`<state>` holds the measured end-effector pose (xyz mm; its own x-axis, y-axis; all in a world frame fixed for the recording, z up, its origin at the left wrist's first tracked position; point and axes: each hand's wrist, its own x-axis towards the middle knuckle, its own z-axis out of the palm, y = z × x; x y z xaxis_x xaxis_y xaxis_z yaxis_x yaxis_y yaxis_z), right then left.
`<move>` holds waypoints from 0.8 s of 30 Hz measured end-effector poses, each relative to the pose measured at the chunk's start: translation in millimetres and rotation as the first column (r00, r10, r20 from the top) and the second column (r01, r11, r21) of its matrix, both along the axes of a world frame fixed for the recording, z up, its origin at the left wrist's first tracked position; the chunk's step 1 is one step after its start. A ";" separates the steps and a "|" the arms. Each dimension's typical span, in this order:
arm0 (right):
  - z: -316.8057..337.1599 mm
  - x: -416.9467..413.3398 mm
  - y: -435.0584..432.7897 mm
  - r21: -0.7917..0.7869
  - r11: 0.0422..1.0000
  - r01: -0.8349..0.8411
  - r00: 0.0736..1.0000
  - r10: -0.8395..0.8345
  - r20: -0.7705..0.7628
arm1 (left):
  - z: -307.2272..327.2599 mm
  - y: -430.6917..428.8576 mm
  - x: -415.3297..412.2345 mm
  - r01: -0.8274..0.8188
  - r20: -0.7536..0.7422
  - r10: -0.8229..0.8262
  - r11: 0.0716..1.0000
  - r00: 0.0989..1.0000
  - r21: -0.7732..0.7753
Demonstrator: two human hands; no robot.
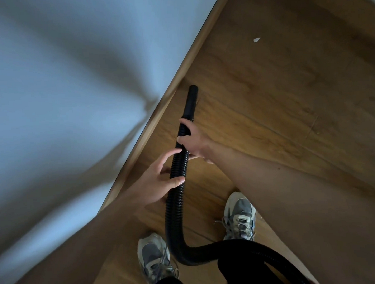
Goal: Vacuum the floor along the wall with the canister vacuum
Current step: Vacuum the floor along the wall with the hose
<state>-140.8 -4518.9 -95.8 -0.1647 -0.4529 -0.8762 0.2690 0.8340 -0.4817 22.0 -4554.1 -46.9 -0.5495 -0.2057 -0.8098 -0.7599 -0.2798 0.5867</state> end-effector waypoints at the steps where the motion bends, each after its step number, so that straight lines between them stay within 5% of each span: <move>1: -0.9 -6.8 1.1 0.004 1.000 -0.010 1.000 0.010 -0.015 | -2.3 -0.1 -7.8 0.013 0.005 -0.013 1.000 1.000 0.005; 12: -18.3 -98.5 21.9 0.064 0.994 0.089 0.977 -0.074 -0.201 | -37.0 -1.1 -111.8 0.256 -0.076 -0.256 0.967 0.964 -0.015; 24: -30.8 -185.3 22.9 0.039 0.993 0.108 0.931 -0.087 -0.355 | -66.9 3.3 -197.9 0.200 -0.236 -0.217 0.975 0.947 -0.095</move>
